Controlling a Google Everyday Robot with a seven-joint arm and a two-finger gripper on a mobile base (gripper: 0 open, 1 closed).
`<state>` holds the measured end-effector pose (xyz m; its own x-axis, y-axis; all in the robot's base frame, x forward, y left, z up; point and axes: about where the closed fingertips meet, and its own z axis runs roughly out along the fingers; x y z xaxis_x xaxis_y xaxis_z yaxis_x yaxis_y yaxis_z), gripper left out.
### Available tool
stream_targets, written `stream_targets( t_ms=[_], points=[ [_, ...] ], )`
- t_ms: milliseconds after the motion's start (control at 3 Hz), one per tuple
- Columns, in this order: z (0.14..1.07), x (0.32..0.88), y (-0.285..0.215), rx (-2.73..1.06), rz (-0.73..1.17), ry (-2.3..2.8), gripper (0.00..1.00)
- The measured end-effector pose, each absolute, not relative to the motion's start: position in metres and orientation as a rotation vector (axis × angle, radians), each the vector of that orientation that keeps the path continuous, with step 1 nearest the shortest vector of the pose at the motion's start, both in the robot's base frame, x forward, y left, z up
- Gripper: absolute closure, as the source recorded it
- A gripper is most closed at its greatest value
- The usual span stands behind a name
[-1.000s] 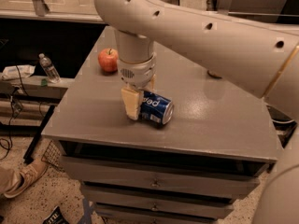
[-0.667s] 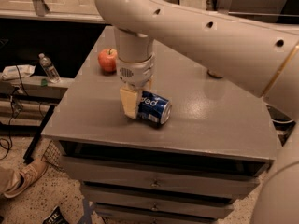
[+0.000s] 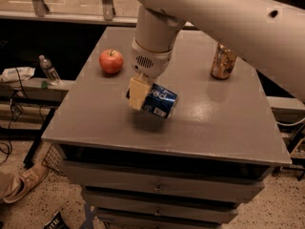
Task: Place pepsi can upright
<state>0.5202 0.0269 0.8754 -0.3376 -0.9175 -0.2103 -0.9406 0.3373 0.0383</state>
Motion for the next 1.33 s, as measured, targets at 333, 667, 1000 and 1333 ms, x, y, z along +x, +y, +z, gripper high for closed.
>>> stream_targets(
  t_ms=[333,667,1000,1333],
  points=[
    [0.901,0.518,0.015,-1.703,0.327,2.236,1.00],
    [0.913,0.523,0.001,-1.640,0.429,2.067,1.00],
    [0.921,0.529,-0.014,-1.545,0.528,1.913,1.00],
    [0.928,0.533,-0.025,-1.444,0.617,1.791,1.00]
  ],
)
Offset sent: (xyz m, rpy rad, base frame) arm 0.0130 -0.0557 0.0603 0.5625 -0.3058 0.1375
